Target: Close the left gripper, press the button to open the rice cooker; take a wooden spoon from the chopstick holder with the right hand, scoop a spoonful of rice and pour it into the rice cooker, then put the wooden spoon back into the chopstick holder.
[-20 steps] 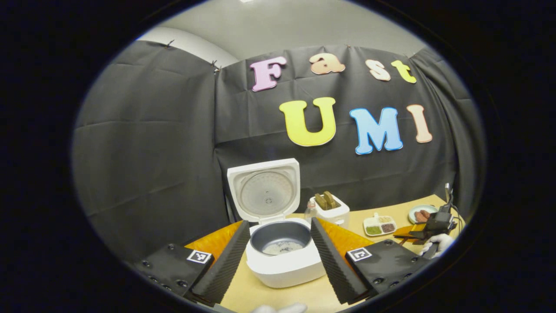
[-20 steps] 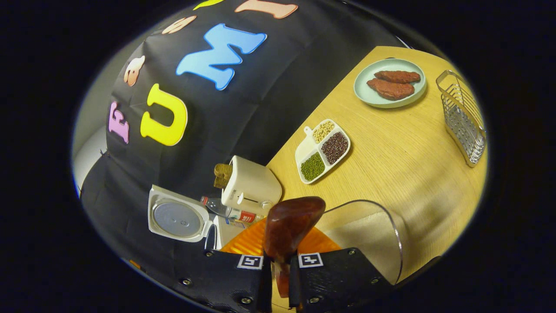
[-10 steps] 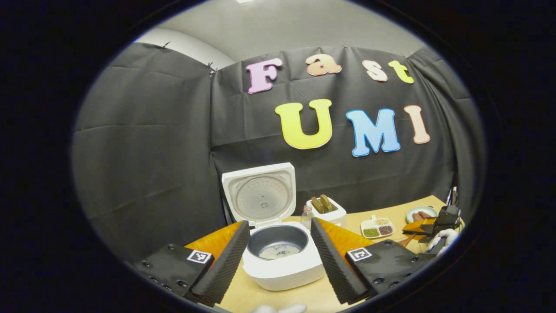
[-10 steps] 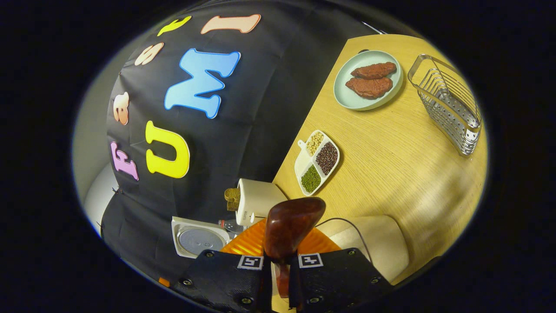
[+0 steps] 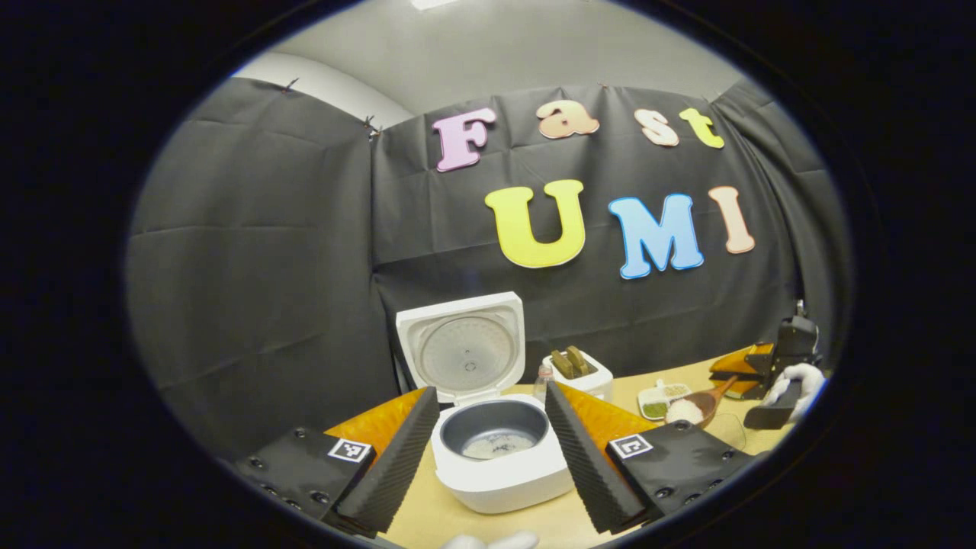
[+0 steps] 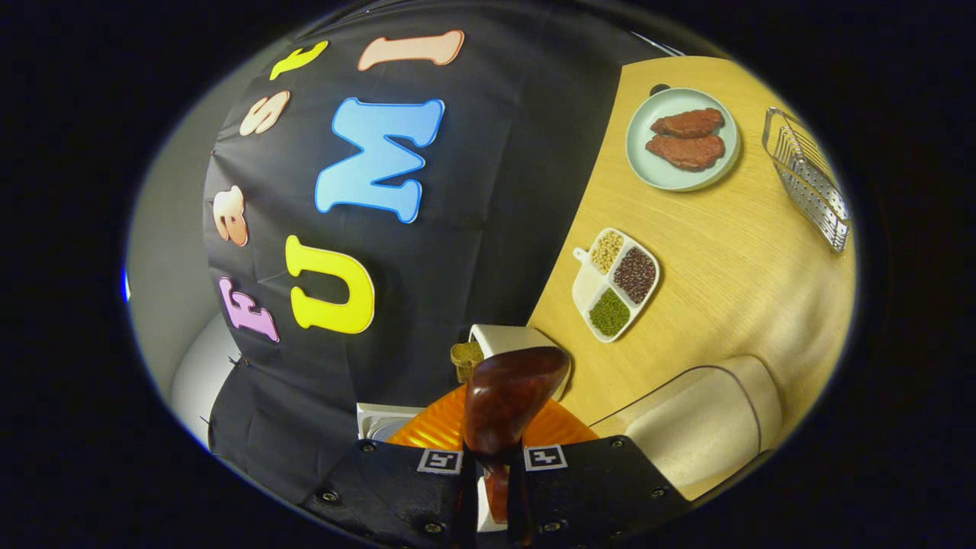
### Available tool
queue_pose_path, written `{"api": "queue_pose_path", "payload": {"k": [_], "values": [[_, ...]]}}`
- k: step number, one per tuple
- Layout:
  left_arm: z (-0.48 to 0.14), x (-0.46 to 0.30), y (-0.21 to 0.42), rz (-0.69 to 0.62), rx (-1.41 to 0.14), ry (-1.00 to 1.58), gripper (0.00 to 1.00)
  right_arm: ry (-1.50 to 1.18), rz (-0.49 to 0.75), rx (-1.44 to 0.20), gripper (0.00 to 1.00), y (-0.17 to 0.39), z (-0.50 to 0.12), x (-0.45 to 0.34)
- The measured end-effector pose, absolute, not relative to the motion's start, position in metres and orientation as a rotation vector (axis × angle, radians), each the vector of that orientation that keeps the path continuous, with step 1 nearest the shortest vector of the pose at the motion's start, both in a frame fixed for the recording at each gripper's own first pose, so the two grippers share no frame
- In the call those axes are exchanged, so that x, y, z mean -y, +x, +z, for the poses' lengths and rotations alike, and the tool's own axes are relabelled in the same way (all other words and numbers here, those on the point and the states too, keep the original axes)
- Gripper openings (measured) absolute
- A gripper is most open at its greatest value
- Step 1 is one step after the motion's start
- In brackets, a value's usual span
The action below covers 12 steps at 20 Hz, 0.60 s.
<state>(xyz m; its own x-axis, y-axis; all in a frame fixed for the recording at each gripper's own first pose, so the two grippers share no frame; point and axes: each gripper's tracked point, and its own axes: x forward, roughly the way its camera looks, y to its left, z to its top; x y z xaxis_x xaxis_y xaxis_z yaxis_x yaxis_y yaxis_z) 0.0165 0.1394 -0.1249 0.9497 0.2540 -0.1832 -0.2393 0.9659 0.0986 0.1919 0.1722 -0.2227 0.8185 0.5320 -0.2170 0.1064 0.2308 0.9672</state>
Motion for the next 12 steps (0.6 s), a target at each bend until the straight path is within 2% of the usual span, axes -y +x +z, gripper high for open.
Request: {"api": "queue_pose_path", "payload": {"k": [8,9,10,12], "values": [[-0.137,-0.152,-0.012,0.296,-0.189,0.046,0.99,1.303,0.411,-0.604,0.15,0.214,-0.167,-0.270],[-0.141,-0.152,-0.014,0.298,-0.194,0.035,0.99,1.290,0.427,-0.603,0.15,0.217,-0.163,-0.285],[-0.144,-0.153,-0.017,0.308,-0.198,0.026,0.95,1.275,0.440,-0.608,0.15,0.216,-0.162,-0.301],[-0.151,-0.155,-0.024,0.322,-0.210,0.005,0.95,1.255,0.475,-0.636,0.15,0.215,-0.163,-0.341]]}}
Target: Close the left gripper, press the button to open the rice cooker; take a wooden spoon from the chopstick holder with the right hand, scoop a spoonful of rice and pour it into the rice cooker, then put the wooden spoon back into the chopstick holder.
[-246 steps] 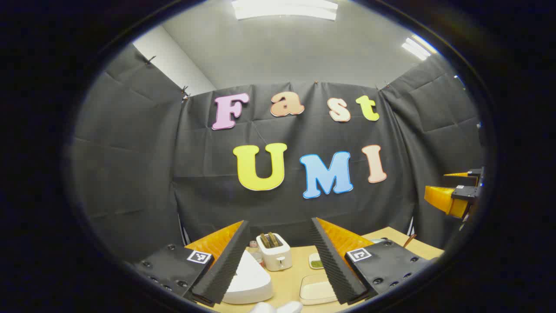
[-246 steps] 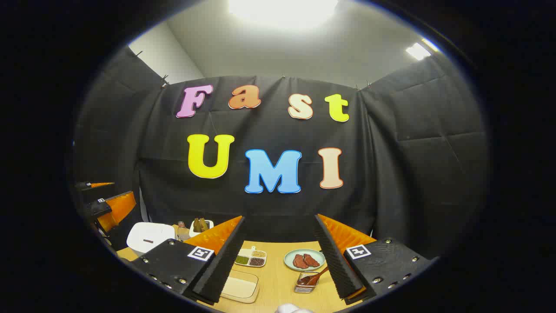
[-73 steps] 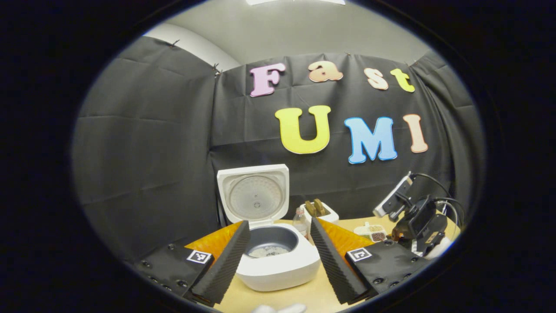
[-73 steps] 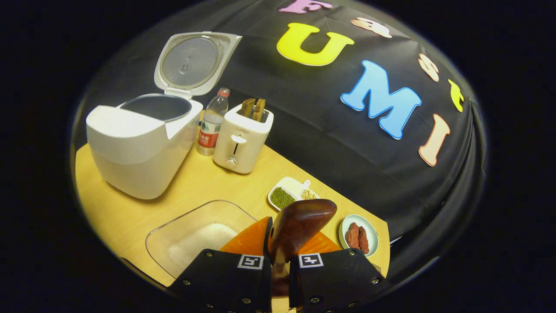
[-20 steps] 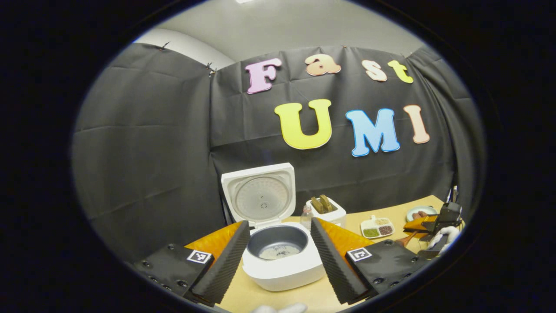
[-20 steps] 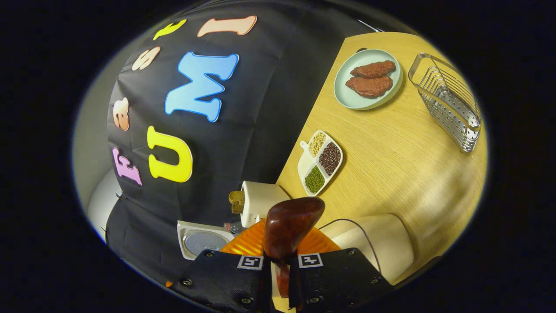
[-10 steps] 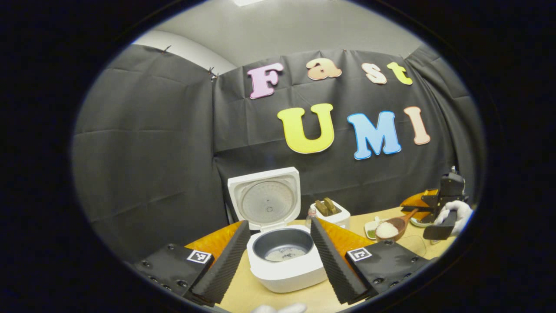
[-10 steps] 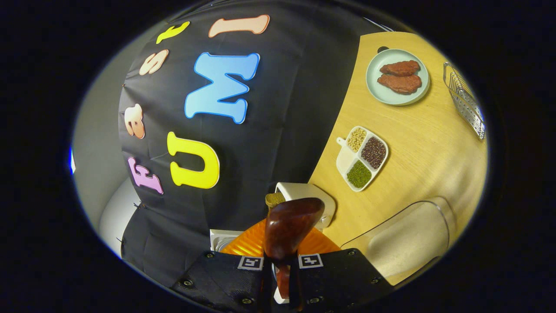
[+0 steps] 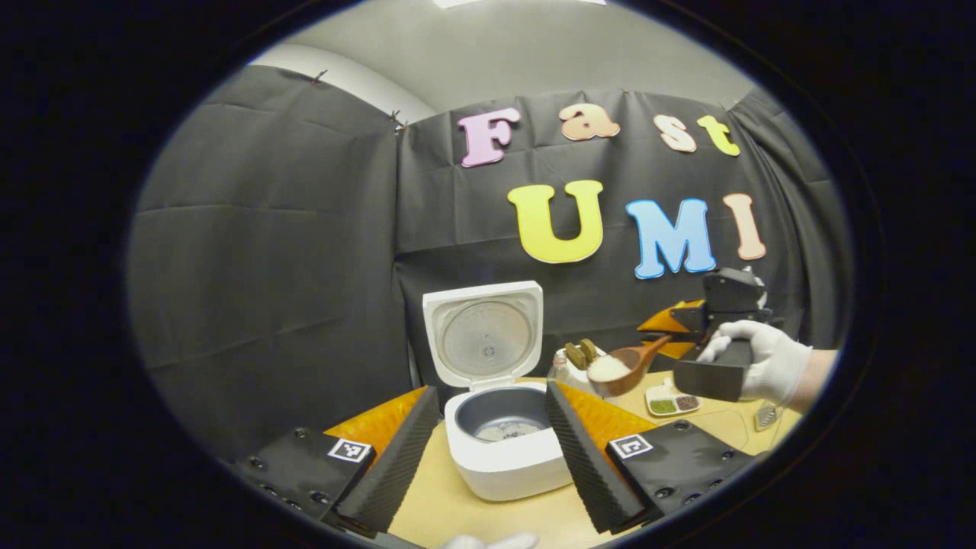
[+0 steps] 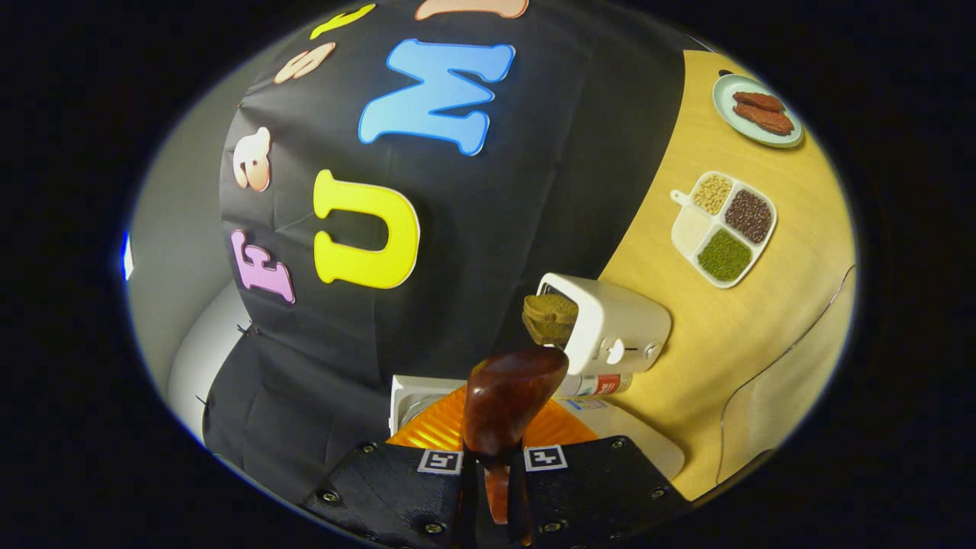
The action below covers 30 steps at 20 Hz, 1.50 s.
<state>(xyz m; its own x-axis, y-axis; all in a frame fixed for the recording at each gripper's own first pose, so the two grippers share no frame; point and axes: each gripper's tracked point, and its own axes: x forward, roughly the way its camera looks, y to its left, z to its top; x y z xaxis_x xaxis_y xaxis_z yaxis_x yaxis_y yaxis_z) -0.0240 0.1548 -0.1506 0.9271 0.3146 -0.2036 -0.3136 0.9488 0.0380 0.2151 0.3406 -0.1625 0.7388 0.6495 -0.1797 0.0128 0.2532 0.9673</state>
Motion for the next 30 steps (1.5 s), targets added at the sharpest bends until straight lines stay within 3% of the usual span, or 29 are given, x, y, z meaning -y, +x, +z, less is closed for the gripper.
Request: {"api": "queue_pose_path", "payload": {"k": [5,6,7,8,9,13,20,30], "values": [[-0.159,-0.157,-0.040,0.359,-0.228,-0.021,0.95,1.214,0.535,-0.734,0.15,0.201,-0.177,-0.428],[-0.160,-0.160,-0.044,0.371,-0.228,-0.020,0.96,1.206,0.544,-0.752,0.19,0.197,-0.181,-0.442],[-0.161,-0.160,-0.046,0.376,-0.229,-0.025,0.98,1.194,0.554,-0.767,0.15,0.194,-0.184,-0.455],[-0.161,-0.162,-0.047,0.384,-0.229,-0.027,0.99,1.177,0.560,-0.781,0.19,0.192,-0.189,-0.467],[-0.161,-0.164,-0.050,0.392,-0.233,-0.026,0.99,1.152,0.557,-0.786,0.15,0.190,-0.195,-0.475],[-0.167,-0.171,-0.059,0.424,-0.256,-0.018,0.99,1.047,0.577,-0.762,0.15,0.193,-0.205,-0.496],[-0.175,-0.171,-0.065,0.444,-0.276,-0.014,0.99,0.747,0.534,-0.614,0.15,0.215,-0.216,-0.485],[-0.181,-0.177,-0.072,0.479,-0.302,0.000,0.99,0.295,0.582,-0.374,0.15,0.213,-0.194,-0.494]]}}
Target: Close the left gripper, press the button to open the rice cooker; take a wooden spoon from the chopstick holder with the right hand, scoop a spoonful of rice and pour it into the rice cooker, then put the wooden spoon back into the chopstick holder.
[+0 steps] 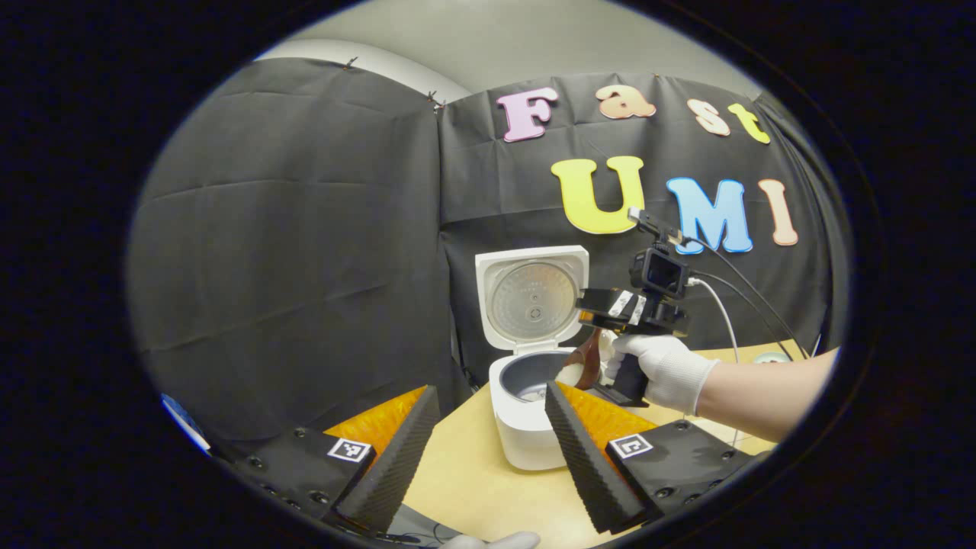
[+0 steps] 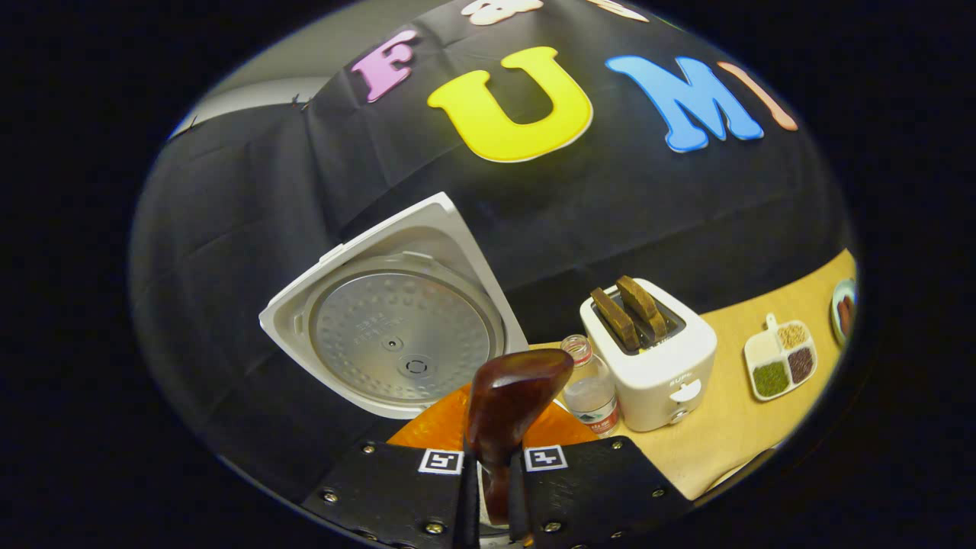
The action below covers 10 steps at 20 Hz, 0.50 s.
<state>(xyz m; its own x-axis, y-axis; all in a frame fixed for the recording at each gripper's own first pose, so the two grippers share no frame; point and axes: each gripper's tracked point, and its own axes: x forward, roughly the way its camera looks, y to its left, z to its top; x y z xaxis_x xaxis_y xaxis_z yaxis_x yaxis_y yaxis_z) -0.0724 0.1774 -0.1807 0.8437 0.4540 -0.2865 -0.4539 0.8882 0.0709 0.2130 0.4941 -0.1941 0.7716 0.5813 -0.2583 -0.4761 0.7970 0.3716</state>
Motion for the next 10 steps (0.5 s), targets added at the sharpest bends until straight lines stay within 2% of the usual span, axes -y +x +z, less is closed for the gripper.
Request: {"api": "queue_pose_path", "payload": {"k": [4,10], "values": [[-0.187,-0.180,-0.077,0.482,-0.314,0.004,0.99,0.065,0.659,-0.242,0.15,0.202,-0.177,-0.518],[-0.186,-0.183,-0.084,0.497,-0.312,-0.001,0.99,-0.073,0.707,-0.171,0.15,0.190,-0.180,-0.531]]}}
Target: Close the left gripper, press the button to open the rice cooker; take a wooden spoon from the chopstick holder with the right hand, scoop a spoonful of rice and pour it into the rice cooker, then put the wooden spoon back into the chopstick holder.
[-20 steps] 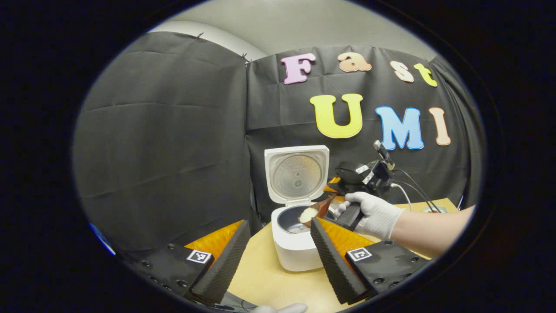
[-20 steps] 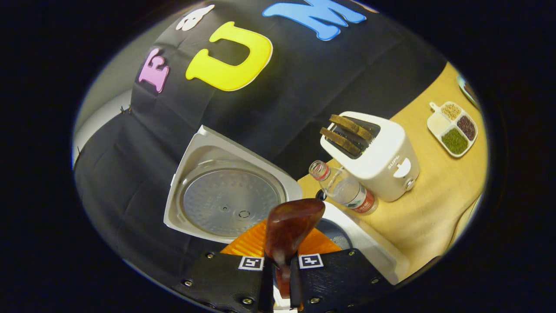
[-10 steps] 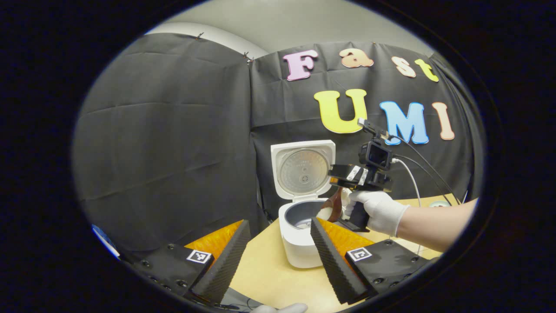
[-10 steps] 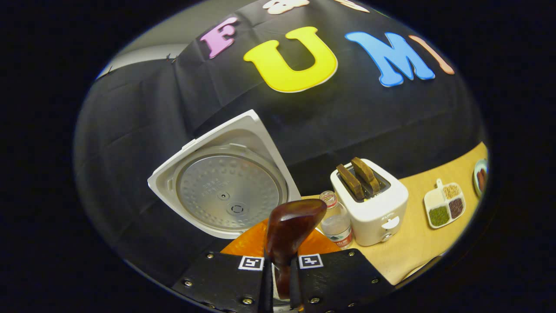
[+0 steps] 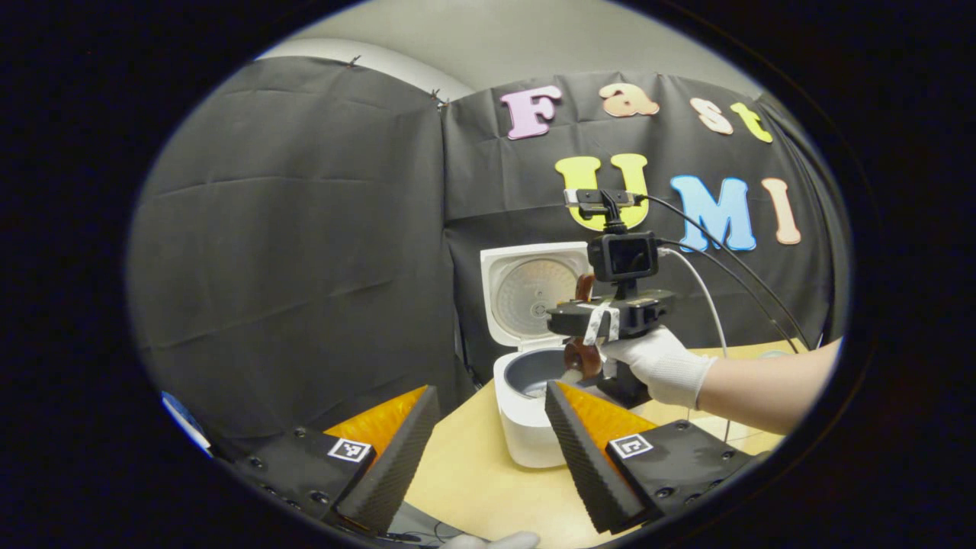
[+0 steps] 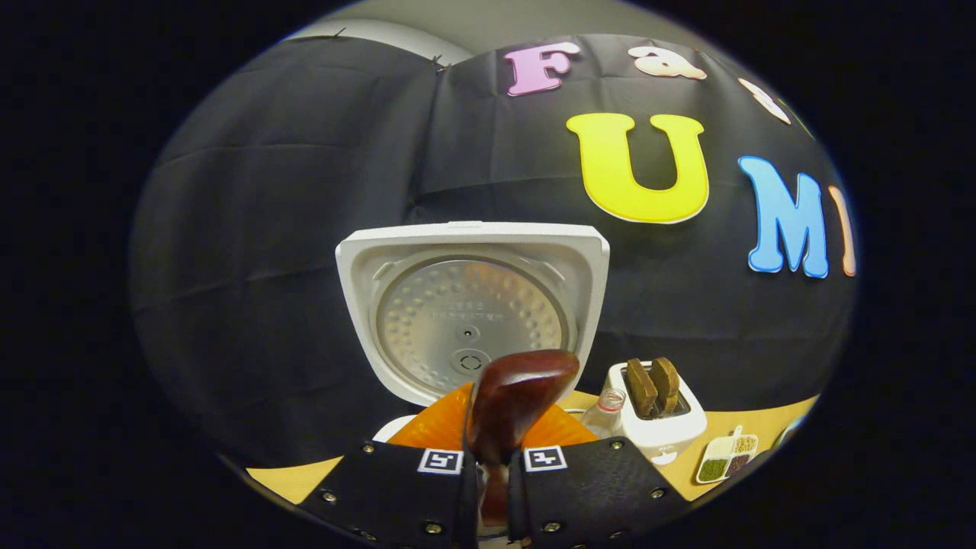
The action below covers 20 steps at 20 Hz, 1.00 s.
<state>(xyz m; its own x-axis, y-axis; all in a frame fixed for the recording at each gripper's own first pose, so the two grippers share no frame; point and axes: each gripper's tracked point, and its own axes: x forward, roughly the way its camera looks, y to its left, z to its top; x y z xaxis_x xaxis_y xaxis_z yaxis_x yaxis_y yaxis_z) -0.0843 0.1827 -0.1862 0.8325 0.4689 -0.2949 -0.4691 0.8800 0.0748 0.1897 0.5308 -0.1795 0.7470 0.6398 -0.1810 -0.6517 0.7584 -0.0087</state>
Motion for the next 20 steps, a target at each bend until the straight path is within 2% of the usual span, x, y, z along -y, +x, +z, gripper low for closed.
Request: {"api": "queue_pose_path", "payload": {"k": [6,11,15,20], "values": [[-0.189,-0.183,-0.083,0.494,-0.316,-0.007,0.99,-0.181,0.747,-0.105,0.15,0.187,-0.181,-0.533],[-0.189,-0.182,-0.082,0.488,-0.318,-0.018,0.98,-0.206,0.757,-0.118,0.15,0.187,-0.185,-0.529],[-0.189,-0.183,-0.082,0.477,-0.324,-0.020,0.99,0.088,0.797,-0.302,0.15,0.184,-0.184,-0.529],[-0.184,-0.183,-0.082,0.472,-0.315,-0.027,0.99,0.537,0.732,-0.529,0.15,0.203,-0.173,-0.499]]}}
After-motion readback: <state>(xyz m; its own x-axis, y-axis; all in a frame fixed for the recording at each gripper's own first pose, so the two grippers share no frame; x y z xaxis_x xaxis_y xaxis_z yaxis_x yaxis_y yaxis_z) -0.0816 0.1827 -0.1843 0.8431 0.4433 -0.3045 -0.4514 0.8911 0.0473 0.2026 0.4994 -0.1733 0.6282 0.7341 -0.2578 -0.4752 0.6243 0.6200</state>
